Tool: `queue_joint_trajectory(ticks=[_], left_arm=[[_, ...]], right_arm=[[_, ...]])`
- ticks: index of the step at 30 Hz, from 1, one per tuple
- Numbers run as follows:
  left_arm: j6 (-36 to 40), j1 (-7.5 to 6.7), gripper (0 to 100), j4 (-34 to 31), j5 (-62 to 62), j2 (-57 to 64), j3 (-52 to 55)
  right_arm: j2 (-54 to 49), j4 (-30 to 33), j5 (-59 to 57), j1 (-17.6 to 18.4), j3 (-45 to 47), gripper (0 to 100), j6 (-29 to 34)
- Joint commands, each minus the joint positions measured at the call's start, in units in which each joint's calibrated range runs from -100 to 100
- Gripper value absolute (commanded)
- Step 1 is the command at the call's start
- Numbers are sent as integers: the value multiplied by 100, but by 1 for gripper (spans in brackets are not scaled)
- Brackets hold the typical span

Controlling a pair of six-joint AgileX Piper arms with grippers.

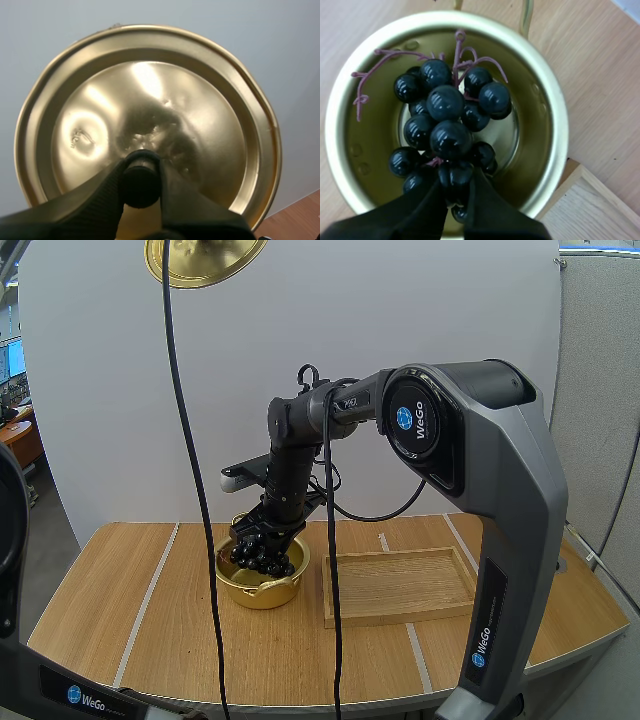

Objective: Open the pot, put the grape inside, and close it

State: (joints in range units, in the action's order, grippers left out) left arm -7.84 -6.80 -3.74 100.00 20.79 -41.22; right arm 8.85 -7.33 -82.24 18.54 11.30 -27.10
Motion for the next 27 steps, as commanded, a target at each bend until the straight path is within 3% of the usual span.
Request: queue_joint_trajectory(ticks=[1, 27], left_arm=[[58, -14, 0, -83, 0, 50, -39], [58, -14, 0, -83, 0, 50, -39]], right_arm=[[299, 61, 13, 6, 24, 0, -50], [505, -227, 298, 6, 24, 0, -50]])
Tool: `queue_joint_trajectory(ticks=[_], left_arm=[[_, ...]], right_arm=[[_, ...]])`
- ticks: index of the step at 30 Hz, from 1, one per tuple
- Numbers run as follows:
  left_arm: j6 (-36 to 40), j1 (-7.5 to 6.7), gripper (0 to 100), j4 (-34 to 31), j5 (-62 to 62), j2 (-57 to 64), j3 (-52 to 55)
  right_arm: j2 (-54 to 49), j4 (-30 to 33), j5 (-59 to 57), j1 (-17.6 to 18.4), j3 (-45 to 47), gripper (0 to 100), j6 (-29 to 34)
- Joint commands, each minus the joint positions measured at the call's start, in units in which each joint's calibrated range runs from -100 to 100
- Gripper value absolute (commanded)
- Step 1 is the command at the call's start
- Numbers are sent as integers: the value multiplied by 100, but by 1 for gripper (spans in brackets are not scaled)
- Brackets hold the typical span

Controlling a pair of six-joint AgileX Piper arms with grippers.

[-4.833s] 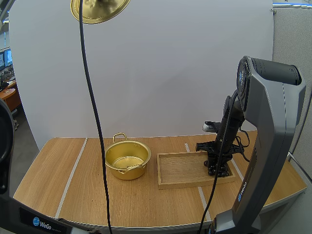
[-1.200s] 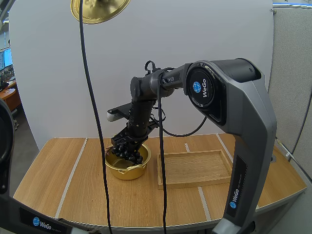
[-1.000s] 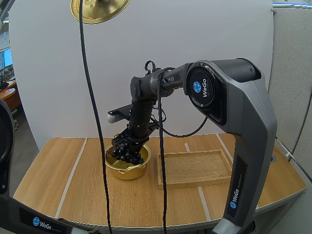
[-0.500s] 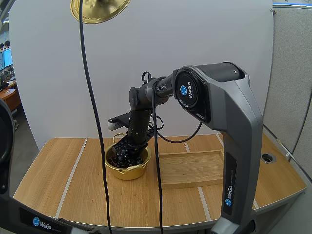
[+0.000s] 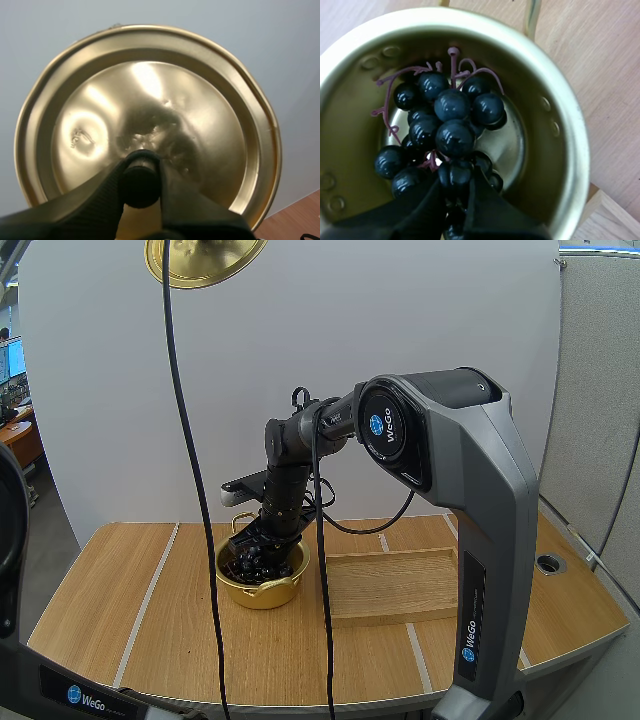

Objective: Open the pot, put the grape inside, and close it

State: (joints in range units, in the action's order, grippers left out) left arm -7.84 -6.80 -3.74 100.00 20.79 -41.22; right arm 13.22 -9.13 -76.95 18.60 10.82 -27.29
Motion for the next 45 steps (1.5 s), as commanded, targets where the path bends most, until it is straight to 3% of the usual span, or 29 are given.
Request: queue_joint_trajectory(ticks=[1, 2, 3, 6, 7, 15, 29, 45], left_arm=[[58, -14, 0, -83, 0, 50, -39], [58, -14, 0, -83, 0, 50, -39], [58, -14, 0, -83, 0, 50, -39], [58, -14, 0, -83, 0, 50, -39], [58, -14, 0, -83, 0, 50, -39], [58, -14, 0, -83, 0, 50, -39], [58, -14, 0, -83, 0, 50, -39], [58, -14, 0, -83, 0, 50, -39]], right_arm=[[69, -47, -232, 0, 71, 0, -31], [69, -35, -232, 0, 71, 10, -31], [69, -35, -209, 0, 71, 26, -31], [69, -35, -124, 0, 71, 89, 69], [69, -35, -90, 0, 71, 100, 173], [-156, -44, -105, 0, 59, 100, 352], [-1792, -44, -28, 0, 59, 100, 352], [-3419, 389, -1527, 0, 77, 100, 407]])
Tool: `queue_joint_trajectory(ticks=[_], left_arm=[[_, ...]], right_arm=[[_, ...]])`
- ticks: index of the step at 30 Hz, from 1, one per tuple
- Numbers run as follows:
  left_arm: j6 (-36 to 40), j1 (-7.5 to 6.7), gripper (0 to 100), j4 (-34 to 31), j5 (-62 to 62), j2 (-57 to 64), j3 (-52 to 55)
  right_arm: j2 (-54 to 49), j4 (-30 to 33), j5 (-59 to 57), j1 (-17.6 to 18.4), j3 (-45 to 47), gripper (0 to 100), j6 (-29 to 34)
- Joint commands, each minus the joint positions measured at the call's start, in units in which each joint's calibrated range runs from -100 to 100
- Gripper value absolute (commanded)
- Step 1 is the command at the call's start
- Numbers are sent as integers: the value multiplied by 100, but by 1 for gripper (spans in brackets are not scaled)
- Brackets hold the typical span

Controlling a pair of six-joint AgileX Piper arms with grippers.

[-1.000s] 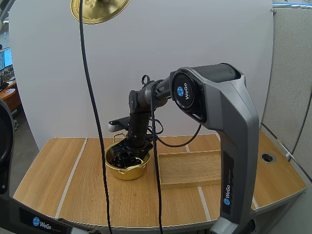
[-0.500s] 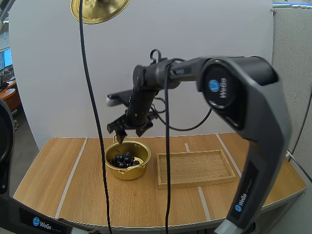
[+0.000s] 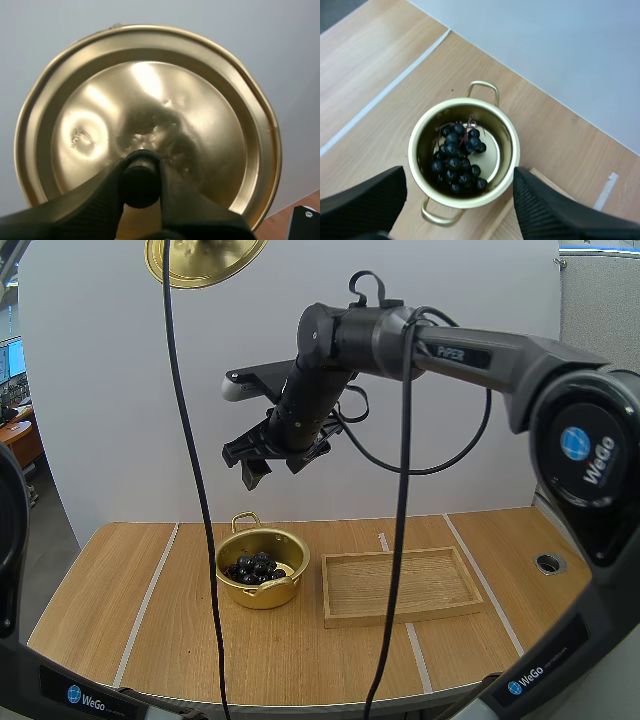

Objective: Open the pot, put the grape inside, and close it

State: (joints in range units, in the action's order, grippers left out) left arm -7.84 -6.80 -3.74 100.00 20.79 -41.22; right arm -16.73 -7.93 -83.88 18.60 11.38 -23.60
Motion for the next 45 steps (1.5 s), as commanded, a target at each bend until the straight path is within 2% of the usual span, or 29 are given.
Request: queue_joint_trajectory(ticks=[1, 9, 18, 23, 37, 40, 41, 45], left_arm=[[58, -14, 0, -83, 0, 50, -39], [58, -14, 0, -83, 0, 50, -39], [58, -14, 0, -83, 0, 50, -39], [58, -14, 0, -83, 0, 50, -39], [58, -14, 0, -83, 0, 50, -39], [58, -14, 0, -83, 0, 50, -39], [58, -14, 0, -83, 0, 50, -39], [58, -14, 0, -83, 0, 50, -39]], right_arm=[[-467, 300, -886, 0, 76, 100, 92], [-1167, 365, -772, -7, 628, 100, 337], [-1917, 912, -716, -7, 1099, 100, 795], [-2776, 1354, -716, -7, 1580, 100, 1212], [-4312, 1720, -855, -7, 2580, 99, 1619], [-4568, 1720, -1115, -7, 2699, 90, 1682], [-4629, 1720, -1246, -7, 2709, 81, 1682], [-4822, 1720, -1612, -7, 2773, 28, 1682]])
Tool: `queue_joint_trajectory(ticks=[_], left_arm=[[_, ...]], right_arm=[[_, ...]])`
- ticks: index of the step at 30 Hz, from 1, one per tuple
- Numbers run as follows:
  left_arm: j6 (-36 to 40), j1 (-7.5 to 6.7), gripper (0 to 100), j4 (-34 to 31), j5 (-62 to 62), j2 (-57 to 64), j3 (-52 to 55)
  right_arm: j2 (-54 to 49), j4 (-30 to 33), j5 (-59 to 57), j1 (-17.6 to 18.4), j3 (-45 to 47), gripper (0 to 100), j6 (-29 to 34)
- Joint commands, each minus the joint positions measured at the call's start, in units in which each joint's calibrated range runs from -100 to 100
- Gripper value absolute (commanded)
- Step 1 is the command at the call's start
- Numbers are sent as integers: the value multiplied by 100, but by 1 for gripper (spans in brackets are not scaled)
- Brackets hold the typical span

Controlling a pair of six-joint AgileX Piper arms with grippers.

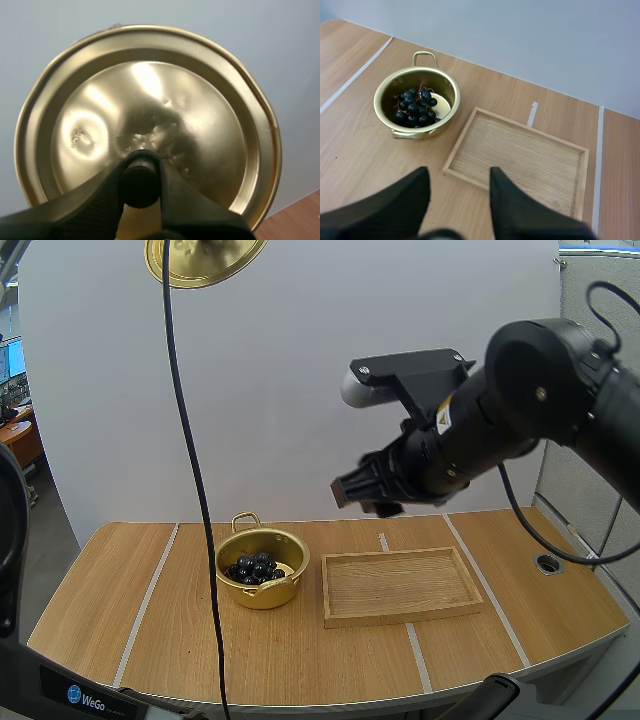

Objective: Open the pot, put the grape inside, and close it

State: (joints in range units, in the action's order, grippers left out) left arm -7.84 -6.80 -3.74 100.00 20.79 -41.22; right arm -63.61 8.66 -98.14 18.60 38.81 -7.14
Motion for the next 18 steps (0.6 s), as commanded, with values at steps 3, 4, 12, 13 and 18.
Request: queue_joint_trajectory(ticks=[3, 4, 12, 13, 18], left_arm=[[58, -14, 0, -83, 0, 50, -39], [58, -14, 0, -83, 0, 50, -39], [58, -14, 0, -83, 0, 50, -39], [58, -14, 0, -83, 0, 50, -39], [58, -14, 0, -83, 0, 50, -39]], right_arm=[[-195, 61, -186, -7, 61, 0, 36], [-195, 61, -186, -7, 61, 0, 36], [-528, 61, -186, -7, 543, 0, 20], [-663, 61, -186, -7, 702, 0, 20], [-1331, 47, -186, -7, 1280, 0, 20]])
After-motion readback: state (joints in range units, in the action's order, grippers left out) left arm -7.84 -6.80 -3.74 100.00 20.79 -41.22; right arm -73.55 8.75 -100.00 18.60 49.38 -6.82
